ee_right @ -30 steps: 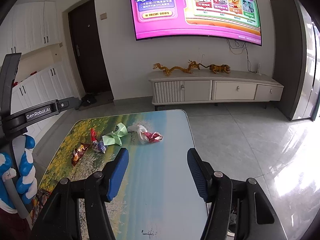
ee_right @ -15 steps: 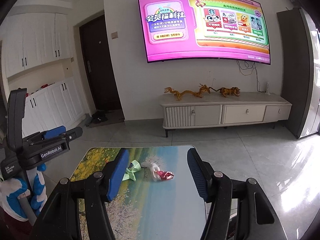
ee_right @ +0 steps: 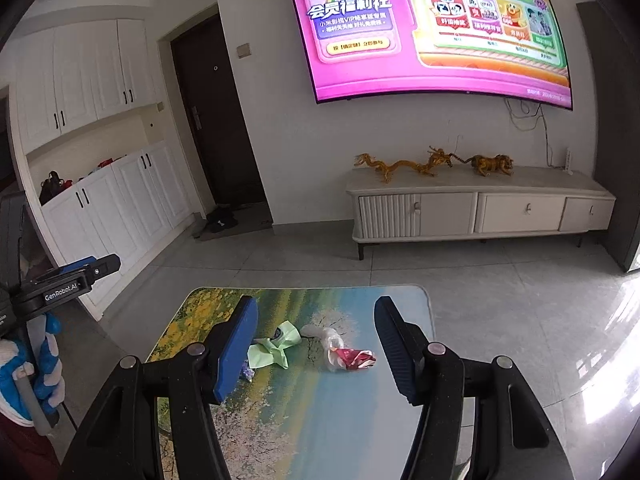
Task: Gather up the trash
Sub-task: 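Grasp the pink-and-white wrapper with the right tool while the left tool grasps the brown snack bag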
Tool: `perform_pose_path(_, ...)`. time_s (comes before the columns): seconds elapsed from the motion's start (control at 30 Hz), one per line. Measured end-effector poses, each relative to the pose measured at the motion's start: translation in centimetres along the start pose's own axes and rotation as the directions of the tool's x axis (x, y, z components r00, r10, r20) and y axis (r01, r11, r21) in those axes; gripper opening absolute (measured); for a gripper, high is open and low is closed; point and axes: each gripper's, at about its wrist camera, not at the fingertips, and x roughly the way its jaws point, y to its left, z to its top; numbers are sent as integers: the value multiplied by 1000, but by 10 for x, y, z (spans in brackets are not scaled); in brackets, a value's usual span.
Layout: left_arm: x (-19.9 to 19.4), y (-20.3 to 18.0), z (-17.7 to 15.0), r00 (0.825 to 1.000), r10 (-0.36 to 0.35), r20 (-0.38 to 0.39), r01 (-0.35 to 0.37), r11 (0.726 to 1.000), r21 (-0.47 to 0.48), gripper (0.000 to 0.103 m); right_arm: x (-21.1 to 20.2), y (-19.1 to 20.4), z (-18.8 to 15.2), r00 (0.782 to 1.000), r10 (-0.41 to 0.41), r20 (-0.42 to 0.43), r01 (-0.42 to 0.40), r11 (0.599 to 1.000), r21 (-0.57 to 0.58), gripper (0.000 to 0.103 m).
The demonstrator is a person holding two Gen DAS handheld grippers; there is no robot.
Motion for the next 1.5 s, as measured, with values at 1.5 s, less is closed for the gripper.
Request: perform_pose_path(1.5,178,18,-158,944,-4,-330,-73,973,-221,62,229,-59,-119,933,16,-360,-73,987,-146,59)
